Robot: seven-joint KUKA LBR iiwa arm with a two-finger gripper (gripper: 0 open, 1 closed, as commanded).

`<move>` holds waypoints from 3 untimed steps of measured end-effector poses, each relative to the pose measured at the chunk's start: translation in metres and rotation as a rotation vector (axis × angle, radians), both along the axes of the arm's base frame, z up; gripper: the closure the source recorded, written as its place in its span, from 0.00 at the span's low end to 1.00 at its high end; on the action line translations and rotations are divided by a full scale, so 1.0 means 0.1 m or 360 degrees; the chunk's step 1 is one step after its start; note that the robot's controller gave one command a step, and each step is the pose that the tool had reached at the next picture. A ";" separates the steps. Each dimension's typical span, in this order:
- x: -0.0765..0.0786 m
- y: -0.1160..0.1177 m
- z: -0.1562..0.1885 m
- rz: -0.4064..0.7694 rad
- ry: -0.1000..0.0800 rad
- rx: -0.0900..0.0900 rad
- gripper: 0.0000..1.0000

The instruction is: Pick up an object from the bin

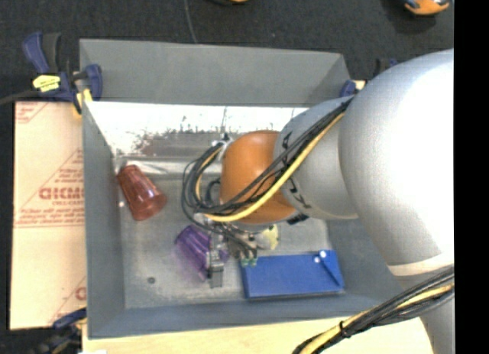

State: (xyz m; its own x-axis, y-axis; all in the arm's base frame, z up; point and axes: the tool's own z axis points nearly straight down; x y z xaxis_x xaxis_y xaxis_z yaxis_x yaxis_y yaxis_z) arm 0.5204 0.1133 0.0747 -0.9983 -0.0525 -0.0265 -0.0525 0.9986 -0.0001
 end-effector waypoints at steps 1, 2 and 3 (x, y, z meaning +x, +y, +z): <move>0.02 0.05 -0.01 0.0254 -0.0004 -0.0002 0.00; 0.13 0.09 -0.01 0.0273 -0.0013 -0.0003 1.00; 0.13 0.09 -0.01 0.0273 -0.0013 -0.0004 1.00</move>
Offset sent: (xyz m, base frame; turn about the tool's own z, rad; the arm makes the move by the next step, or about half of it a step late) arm 0.0101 0.0101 -0.0047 -0.1717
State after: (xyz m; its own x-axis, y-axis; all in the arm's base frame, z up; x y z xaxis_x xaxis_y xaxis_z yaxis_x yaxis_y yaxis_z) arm 0.5331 0.1226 0.0739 -0.9743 -0.2224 -0.0343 -0.2224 0.9749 -0.0035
